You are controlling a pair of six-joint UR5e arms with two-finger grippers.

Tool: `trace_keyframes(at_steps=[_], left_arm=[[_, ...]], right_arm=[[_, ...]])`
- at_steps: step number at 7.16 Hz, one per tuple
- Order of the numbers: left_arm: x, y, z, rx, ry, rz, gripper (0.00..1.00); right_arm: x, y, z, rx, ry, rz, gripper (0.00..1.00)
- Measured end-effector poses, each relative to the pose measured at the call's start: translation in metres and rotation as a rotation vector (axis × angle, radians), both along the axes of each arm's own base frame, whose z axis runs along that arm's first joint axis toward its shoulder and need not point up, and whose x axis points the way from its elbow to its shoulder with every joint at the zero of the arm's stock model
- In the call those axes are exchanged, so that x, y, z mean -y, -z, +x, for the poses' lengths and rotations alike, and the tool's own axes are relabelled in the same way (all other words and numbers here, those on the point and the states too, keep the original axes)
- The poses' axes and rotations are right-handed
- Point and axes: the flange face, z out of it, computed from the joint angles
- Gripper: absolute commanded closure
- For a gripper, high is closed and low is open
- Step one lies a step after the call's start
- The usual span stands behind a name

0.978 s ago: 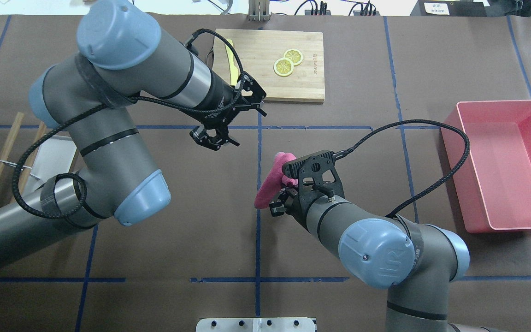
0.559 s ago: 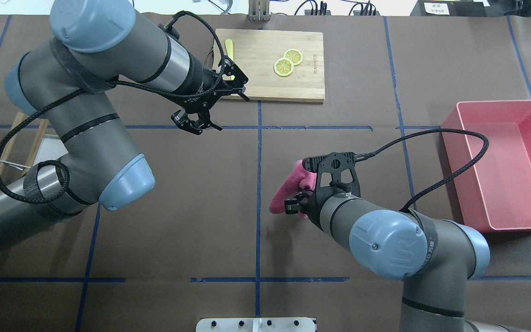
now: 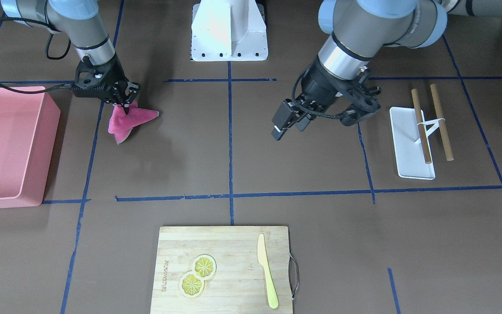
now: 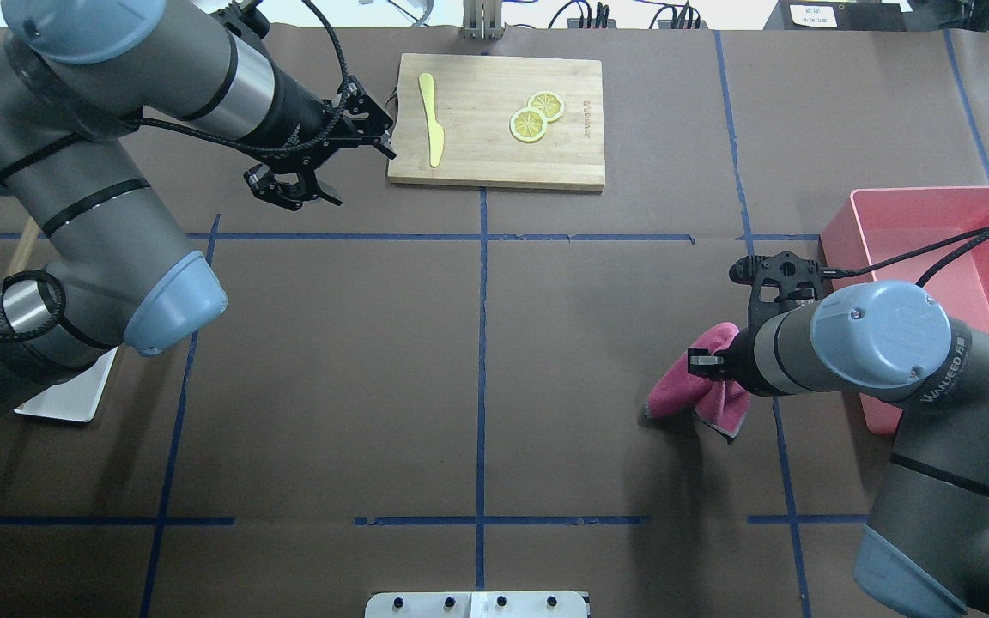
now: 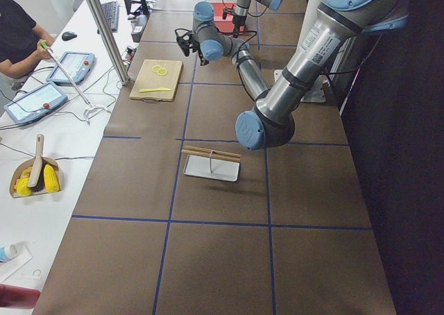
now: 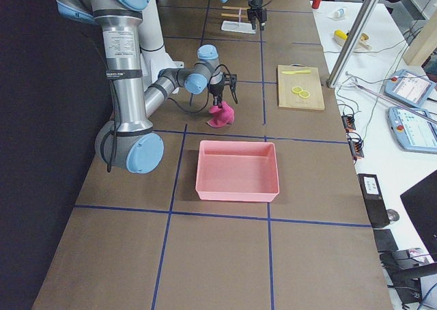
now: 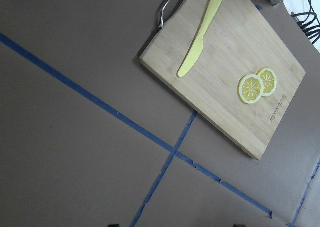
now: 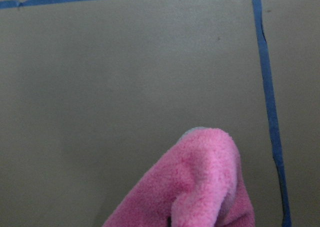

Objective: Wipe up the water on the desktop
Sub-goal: 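Wipe the pink cloth across the table surface with the right gripper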

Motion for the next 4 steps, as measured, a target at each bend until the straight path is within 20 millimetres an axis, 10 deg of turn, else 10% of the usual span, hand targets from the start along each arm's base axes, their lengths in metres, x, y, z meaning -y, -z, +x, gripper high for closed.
trace_keyframes(at_steps=[2, 4], left_arm=[[0.02, -0.016, -0.04, 0.049, 0.018, 0.096, 0.18], [0.03, -0.045, -0.087, 0.112, 0.034, 0.172, 0.16]], right_arm=[[0.015, 0.013, -0.04, 0.019, -0.002, -0.023, 1.0], [0.027, 0.077, -0.128, 0.098, -0.036, -0.081, 1.0]])
